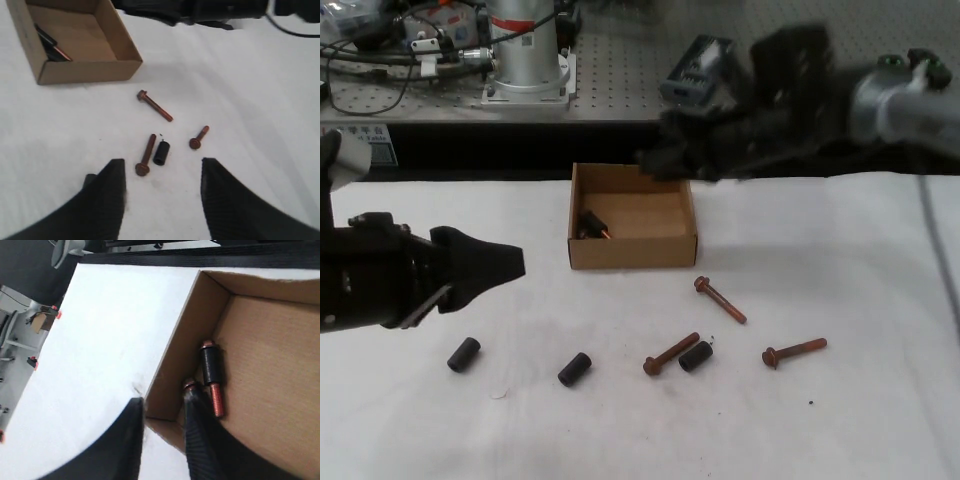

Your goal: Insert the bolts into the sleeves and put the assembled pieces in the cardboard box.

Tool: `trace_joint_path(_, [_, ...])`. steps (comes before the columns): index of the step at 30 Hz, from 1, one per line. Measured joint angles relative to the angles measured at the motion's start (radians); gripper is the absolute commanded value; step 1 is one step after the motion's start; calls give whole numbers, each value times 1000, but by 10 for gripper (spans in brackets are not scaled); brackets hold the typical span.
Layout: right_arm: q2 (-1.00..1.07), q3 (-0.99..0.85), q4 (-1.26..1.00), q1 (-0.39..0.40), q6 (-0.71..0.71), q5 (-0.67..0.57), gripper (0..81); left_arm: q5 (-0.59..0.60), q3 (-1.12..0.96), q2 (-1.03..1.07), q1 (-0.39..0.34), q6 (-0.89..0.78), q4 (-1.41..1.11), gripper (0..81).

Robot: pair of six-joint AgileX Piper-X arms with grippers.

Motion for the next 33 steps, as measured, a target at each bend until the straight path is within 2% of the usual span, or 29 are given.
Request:
trace_joint_path(2, [-64, 0, 105, -4, -114, 30, 208, -41, 0, 0, 0, 16, 0, 348])
trace_joint_path(5, [-125, 2, 194, -4, -206, 42, 208, -103, 0, 0, -3, 52, 0, 348])
trace_joint_path(9, [-195, 56, 209, -4, -234, 47, 208, -171, 0, 18, -51, 73, 8, 348])
trace_joint_path(18, [-311, 348, 129, 47, -118, 74, 208, -263, -30, 146, -142, 139, 87, 348])
trace_joint_path(21, [-371, 432, 112, 79, -106, 95, 208, -348, -141, 255, -157, 258, 238, 348])
trace_joint_path(33, [-748, 763, -36, 101, 20, 128, 208, -409, -418, 555, -159, 407, 364, 348])
